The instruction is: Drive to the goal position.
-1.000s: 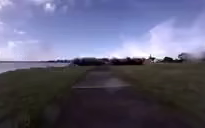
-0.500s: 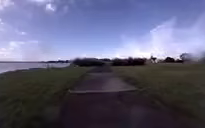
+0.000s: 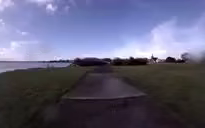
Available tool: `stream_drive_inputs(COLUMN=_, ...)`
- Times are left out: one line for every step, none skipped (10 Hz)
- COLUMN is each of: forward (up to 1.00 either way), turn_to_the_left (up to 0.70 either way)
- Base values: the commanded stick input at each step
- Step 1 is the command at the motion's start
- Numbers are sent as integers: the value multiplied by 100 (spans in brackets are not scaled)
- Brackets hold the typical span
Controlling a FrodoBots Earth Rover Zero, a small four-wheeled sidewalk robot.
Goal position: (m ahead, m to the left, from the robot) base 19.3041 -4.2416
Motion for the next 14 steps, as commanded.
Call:
stream_drive_inputs(forward=70, turn_to_the_left=0)
stream_drive_inputs(forward=70, turn_to_the_left=0)
stream_drive_inputs(forward=70, turn_to_the_left=0)
stream_drive_inputs(forward=70, turn_to_the_left=0)
stream_drive_inputs(forward=70, turn_to_the_left=0)
stream_drive_inputs(forward=70, turn_to_the_left=0)
stream_drive_inputs(forward=70, turn_to_the_left=0)
stream_drive_inputs(forward=70, turn_to_the_left=0)
stream_drive_inputs(forward=70, turn_to_the_left=0)
stream_drive_inputs(forward=70, turn_to_the_left=0)
stream_drive_inputs(forward=70, turn_to_the_left=0)
stream_drive_inputs(forward=70, turn_to_the_left=0)
stream_drive_inputs(forward=70, turn_to_the_left=0)
stream_drive_inputs(forward=70, turn_to_the_left=0)
